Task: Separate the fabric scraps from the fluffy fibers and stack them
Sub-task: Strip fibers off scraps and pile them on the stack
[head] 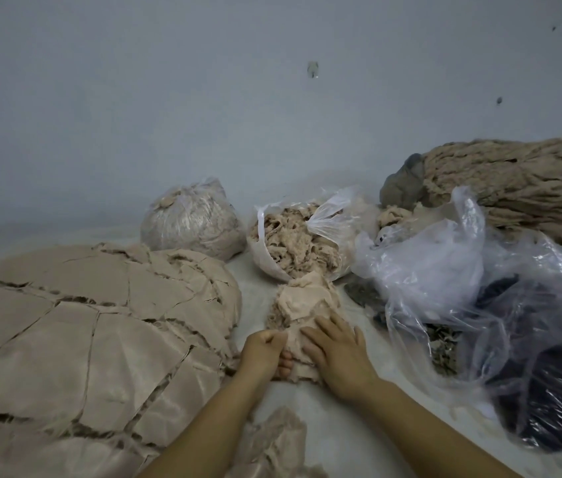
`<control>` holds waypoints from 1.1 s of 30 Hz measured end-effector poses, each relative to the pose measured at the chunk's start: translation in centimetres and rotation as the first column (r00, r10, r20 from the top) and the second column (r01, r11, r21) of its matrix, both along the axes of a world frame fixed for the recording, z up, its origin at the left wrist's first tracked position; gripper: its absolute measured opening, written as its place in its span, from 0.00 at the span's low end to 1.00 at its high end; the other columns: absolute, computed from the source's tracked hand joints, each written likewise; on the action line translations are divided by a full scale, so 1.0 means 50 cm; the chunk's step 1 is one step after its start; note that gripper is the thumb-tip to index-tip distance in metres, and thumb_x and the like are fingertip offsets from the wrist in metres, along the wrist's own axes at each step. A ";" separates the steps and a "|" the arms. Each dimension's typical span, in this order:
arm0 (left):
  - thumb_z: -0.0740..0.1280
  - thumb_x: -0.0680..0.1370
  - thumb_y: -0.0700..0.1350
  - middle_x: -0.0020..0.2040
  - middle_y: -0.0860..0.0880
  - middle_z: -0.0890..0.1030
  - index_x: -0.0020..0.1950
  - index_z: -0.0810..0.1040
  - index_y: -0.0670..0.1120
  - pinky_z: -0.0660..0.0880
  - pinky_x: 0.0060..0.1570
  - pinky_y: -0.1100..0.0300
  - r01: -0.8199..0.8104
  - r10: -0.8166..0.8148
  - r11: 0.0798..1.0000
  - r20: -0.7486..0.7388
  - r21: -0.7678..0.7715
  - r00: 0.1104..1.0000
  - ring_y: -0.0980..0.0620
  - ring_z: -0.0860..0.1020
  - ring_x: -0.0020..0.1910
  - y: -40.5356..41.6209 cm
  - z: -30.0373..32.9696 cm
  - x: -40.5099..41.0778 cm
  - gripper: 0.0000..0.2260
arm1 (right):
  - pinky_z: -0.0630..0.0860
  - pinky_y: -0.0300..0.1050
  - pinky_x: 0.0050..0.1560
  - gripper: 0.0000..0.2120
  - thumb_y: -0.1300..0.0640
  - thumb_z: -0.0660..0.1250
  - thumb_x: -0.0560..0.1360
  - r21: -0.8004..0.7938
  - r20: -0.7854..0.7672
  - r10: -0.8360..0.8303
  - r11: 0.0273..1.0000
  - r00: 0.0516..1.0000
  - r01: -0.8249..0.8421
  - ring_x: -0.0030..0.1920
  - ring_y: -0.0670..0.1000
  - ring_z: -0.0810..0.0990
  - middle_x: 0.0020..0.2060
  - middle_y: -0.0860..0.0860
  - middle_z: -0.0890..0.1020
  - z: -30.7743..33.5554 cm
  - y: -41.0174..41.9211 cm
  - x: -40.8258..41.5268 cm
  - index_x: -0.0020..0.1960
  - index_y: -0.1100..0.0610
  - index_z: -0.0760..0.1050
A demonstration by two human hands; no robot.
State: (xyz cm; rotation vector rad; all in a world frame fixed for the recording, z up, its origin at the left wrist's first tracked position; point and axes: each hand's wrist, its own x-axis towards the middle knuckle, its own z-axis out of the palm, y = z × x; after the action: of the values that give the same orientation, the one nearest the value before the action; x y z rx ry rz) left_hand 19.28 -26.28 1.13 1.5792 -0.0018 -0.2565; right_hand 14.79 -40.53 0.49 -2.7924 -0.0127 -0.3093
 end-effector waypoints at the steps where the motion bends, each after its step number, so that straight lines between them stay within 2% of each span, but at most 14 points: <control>1: 0.62 0.80 0.40 0.29 0.45 0.75 0.40 0.76 0.41 0.73 0.22 0.63 -0.009 0.009 1.000 0.008 0.003 1.000 0.54 0.73 0.21 -0.001 0.004 0.003 0.10 | 0.41 0.56 0.73 0.21 0.43 0.48 0.82 0.017 -0.078 -0.019 1.000 0.997 0.021 0.77 0.49 0.46 0.76 0.44 0.57 0.002 -0.002 0.007 0.73 0.43 0.62; 5: 0.61 0.80 0.37 0.31 0.44 0.73 0.40 0.73 0.40 0.73 0.24 0.62 -0.038 0.038 0.999 0.015 -0.010 0.999 0.51 0.71 0.26 0.014 0.011 0.003 0.09 | 0.44 0.63 0.73 0.24 0.40 0.47 0.81 -0.013 -0.255 -0.061 0.998 0.965 0.059 0.77 0.51 0.47 0.78 0.46 0.53 -0.004 -0.003 0.028 0.75 0.43 0.58; 8: 0.61 0.80 0.37 0.32 0.44 0.73 0.41 0.73 0.39 0.72 0.26 0.63 0.047 -0.049 0.998 0.061 0.039 0.997 0.51 0.71 0.26 0.054 0.018 -0.017 0.09 | 0.45 0.63 0.73 0.24 0.39 0.48 0.81 -0.007 -0.246 -0.088 0.996 0.965 0.089 0.77 0.51 0.48 0.78 0.47 0.53 0.000 -0.002 0.031 0.75 0.43 0.58; 10: 0.62 0.80 0.38 0.32 0.44 0.75 0.40 0.74 0.39 0.74 0.28 0.63 0.154 -0.164 0.982 0.092 0.107 0.982 0.52 0.73 0.27 0.091 0.025 -0.034 0.09 | 0.46 0.60 0.73 0.22 0.40 0.50 0.81 -0.005 -0.145 -0.117 0.993 0.983 0.117 0.76 0.50 0.51 0.76 0.47 0.57 0.006 0.005 0.025 0.73 0.44 0.62; 12: 0.63 0.80 0.38 0.34 0.45 0.79 0.41 0.77 0.41 0.76 0.31 0.61 0.285 -0.305 0.943 0.104 0.175 0.947 0.53 0.77 0.30 0.133 0.031 -0.049 0.08 | 0.51 0.52 0.72 0.19 0.44 0.53 0.82 0.016 0.084 -0.142 0.990 0.986 0.141 0.73 0.51 0.59 0.72 0.49 0.66 0.009 0.022 0.007 0.69 0.47 0.69; 14: 0.64 0.79 0.39 0.38 0.48 0.82 0.44 0.79 0.44 0.76 0.38 0.65 0.397 -0.449 0.866 0.121 0.305 0.885 0.56 0.80 0.35 0.170 0.035 -0.065 0.06 | 0.63 0.46 0.63 0.14 0.49 0.56 0.81 0.184 0.277 -0.118 0.981 0.954 0.068 0.61 0.52 0.72 0.57 0.51 0.77 0.011 0.049 -0.022 0.57 0.52 0.77; 15: 0.65 0.79 0.41 0.41 0.51 0.83 0.46 0.80 0.47 0.75 0.42 0.67 0.410 -0.514 0.801 0.149 0.437 0.845 0.59 0.80 0.39 0.186 0.036 -0.071 0.04 | 0.67 0.46 0.54 0.15 0.48 0.57 0.81 0.298 0.281 -0.093 0.954 0.955 0.005 0.52 0.51 0.75 0.47 0.51 0.80 0.012 0.063 -0.039 0.48 0.55 0.79; 18: 0.69 0.76 0.50 0.48 0.58 0.81 0.53 0.80 0.53 0.71 0.48 0.73 0.368 -0.688 0.564 0.174 0.739 0.704 0.65 0.77 0.46 0.214 0.028 -0.085 0.07 | 0.66 0.41 0.35 0.26 0.34 0.59 0.74 0.414 -0.011 0.101 0.906 0.995 -0.087 0.30 0.45 0.71 0.28 0.49 0.75 0.013 0.096 -0.086 0.31 0.55 0.71; 21: 0.70 0.74 0.53 0.43 0.60 0.75 0.51 0.81 0.53 0.68 0.46 0.71 0.293 -0.764 0.439 0.181 0.849 0.620 0.63 0.74 0.44 0.215 0.009 -0.100 0.09 | 0.66 0.32 0.33 0.16 0.41 0.73 0.68 0.497 -0.178 0.319 0.846 0.931 -0.194 0.29 0.39 0.73 0.26 0.42 0.77 0.004 0.103 -0.110 0.31 0.50 0.76; 23: 0.67 0.77 0.49 0.39 0.58 0.73 0.43 0.78 0.50 0.67 0.44 0.66 0.215 -0.749 0.450 0.235 0.867 0.620 0.59 0.72 0.42 0.206 -0.001 -0.107 0.05 | 0.67 0.31 0.35 0.12 0.52 0.74 0.71 0.567 -0.105 0.342 0.792 0.934 -0.226 0.31 0.39 0.72 0.28 0.42 0.76 -0.001 0.099 -0.116 0.32 0.50 0.75; 25: 0.62 0.80 0.46 0.37 0.56 0.71 0.40 0.71 0.48 0.67 0.41 0.61 0.220 -0.628 0.611 0.297 0.761 0.719 0.58 0.70 0.38 0.195 -0.001 -0.113 0.08 | 0.66 0.33 0.35 0.12 0.56 0.69 0.75 0.693 -0.025 0.220 0.707 0.975 -0.142 0.31 0.42 0.70 0.29 0.43 0.73 -0.006 0.097 -0.112 0.34 0.52 0.71; 28: 0.59 0.81 0.49 0.36 0.55 0.70 0.40 0.67 0.50 0.67 0.39 0.59 0.230 -0.476 0.792 0.336 0.565 0.813 0.57 0.68 0.36 0.184 0.012 -0.120 0.10 | 0.66 0.37 0.31 0.13 0.56 0.64 0.79 0.898 -0.050 0.069 0.441 0.996 0.014 0.29 0.46 0.67 0.27 0.47 0.70 -0.014 0.099 -0.102 0.36 0.55 0.68; 30: 0.63 0.76 0.59 0.41 0.57 0.73 0.43 0.69 0.55 0.69 0.40 0.61 0.256 -0.507 0.762 0.301 0.596 0.808 0.58 0.71 0.39 0.182 0.017 -0.129 0.10 | 0.67 0.43 0.35 0.12 0.56 0.64 0.79 0.913 -0.053 -0.014 0.405 0.999 0.054 0.32 0.49 0.68 0.30 0.51 0.70 -0.019 0.097 -0.096 0.37 0.56 0.69; 33: 0.68 0.63 0.70 0.45 0.60 0.72 0.45 0.69 0.61 0.66 0.38 0.65 0.183 -0.569 0.644 0.304 0.743 0.764 0.62 0.70 0.42 0.188 0.015 -0.136 0.19 | 0.68 0.44 0.36 0.12 0.59 0.65 0.78 0.908 0.017 -0.146 0.417 0.989 0.046 0.33 0.48 0.67 0.30 0.50 0.69 -0.023 0.091 -0.091 0.36 0.56 0.68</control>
State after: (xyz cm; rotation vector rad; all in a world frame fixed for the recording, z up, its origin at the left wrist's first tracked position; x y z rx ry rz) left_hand 12.46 -16.89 1.88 2.3533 -0.7829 -0.1643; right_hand 10.25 -35.97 -0.65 -1.6537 0.2333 -0.3368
